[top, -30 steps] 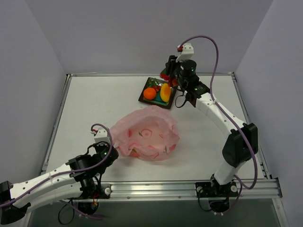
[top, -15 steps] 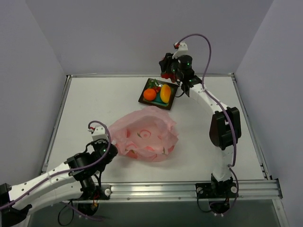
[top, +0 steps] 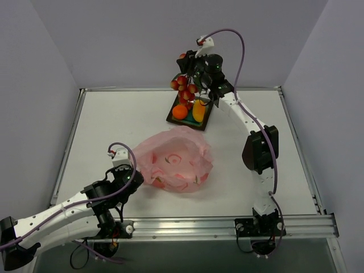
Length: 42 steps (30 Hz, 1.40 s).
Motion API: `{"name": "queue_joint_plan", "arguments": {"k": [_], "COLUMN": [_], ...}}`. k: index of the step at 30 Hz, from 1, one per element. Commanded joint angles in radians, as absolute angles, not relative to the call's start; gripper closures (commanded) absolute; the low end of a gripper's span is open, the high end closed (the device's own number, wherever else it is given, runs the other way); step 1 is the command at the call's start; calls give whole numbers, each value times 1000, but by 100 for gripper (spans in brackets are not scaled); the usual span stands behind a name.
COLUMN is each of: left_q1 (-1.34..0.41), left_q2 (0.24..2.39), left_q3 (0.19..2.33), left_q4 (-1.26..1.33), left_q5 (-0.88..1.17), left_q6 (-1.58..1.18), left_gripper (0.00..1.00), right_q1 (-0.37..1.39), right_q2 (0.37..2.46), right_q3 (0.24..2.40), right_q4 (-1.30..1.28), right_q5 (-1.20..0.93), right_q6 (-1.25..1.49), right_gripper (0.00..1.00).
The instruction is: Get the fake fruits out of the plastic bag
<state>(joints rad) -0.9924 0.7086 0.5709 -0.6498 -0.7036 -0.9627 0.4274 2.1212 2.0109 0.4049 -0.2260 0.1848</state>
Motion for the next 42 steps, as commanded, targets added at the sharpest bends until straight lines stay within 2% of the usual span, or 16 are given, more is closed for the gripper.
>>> {"name": "queue_joint_plan", "arguments": {"k": [1, 6, 13, 24, 27, 30, 33, 42], "left_q1": [-986, -980, -979, -979, -979, -979, -980, -980], "left_q2": [703, 709, 712, 644, 630, 617, 601, 589], "left_q3": [612, 614, 611, 581, 574, 566, 561, 551], "left_q4": [-663, -640, -612, -607, -606, -606, -603, -577], "left_q5": [-713, -707, -695, -678, -675, -669, -661, -653], "left_q6": [-973, -951, -928, -919, -917, -919, -919, -907], "left_gripper": [98, 98, 98, 98, 98, 98, 98, 98], "right_q1": [419, 426, 422, 433, 448, 469, 486, 511], "right_q2": [2186, 2207, 2223, 2171, 2164, 2146, 2129, 2022], "right_q3": [2054, 1956, 1841, 1621, 1599, 1591, 1586, 1519], "right_q4": [420, 460, 488, 592, 594, 580, 569, 577], "right_q5": [-276, -294, -259, -190, -177, -141, -121, -41], "right_q6": [192, 216, 222, 270, 258, 229, 209, 206], "right_gripper": [97, 93, 81, 70, 59, 42, 30, 11]}}
